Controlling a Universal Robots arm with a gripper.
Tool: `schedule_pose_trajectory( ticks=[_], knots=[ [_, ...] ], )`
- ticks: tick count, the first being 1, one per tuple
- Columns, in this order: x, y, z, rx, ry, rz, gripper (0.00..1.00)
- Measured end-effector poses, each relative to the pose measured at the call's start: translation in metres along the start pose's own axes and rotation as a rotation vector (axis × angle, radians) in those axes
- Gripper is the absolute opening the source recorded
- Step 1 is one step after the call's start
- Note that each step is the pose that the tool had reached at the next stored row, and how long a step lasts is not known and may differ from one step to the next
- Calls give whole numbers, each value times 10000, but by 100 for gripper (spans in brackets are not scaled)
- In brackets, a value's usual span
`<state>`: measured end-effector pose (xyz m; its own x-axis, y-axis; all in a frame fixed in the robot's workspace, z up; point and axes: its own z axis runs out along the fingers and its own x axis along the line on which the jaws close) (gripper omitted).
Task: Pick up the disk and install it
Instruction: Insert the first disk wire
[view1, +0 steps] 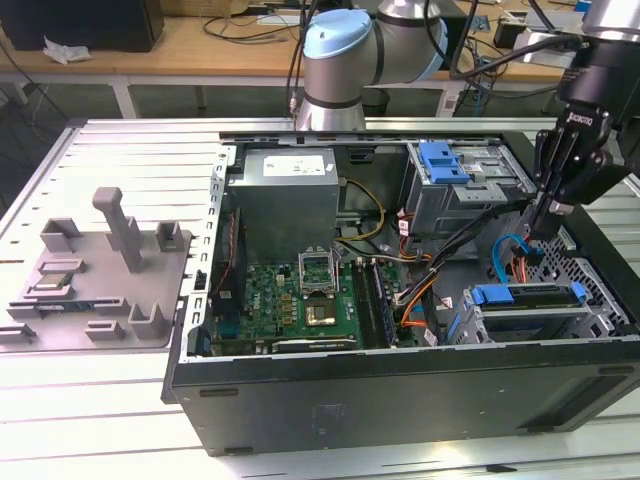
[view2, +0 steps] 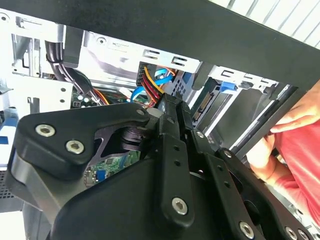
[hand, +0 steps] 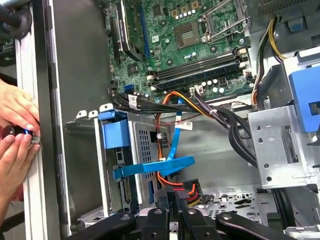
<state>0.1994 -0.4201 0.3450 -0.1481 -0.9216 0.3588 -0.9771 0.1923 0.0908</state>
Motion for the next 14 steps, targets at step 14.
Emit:
schedule_pose_trajectory(
  ticks=[14],
  knots=[
    [142,32,42,156,-615,-92,16]
  ],
)
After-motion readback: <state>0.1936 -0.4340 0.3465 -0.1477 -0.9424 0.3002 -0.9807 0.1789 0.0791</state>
